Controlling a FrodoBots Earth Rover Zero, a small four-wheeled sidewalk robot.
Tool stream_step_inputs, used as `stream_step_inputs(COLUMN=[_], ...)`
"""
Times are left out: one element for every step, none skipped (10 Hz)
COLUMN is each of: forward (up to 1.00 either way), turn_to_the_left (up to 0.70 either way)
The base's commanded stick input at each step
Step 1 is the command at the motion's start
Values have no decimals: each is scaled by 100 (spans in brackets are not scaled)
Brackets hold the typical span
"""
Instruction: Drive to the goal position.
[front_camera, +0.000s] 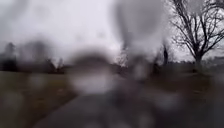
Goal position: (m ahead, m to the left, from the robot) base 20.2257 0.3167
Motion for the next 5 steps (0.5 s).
stream_step_inputs(forward=[85, 85, 85, 85, 85], turn_to_the_left=[0, 0, 0, 0, 0])
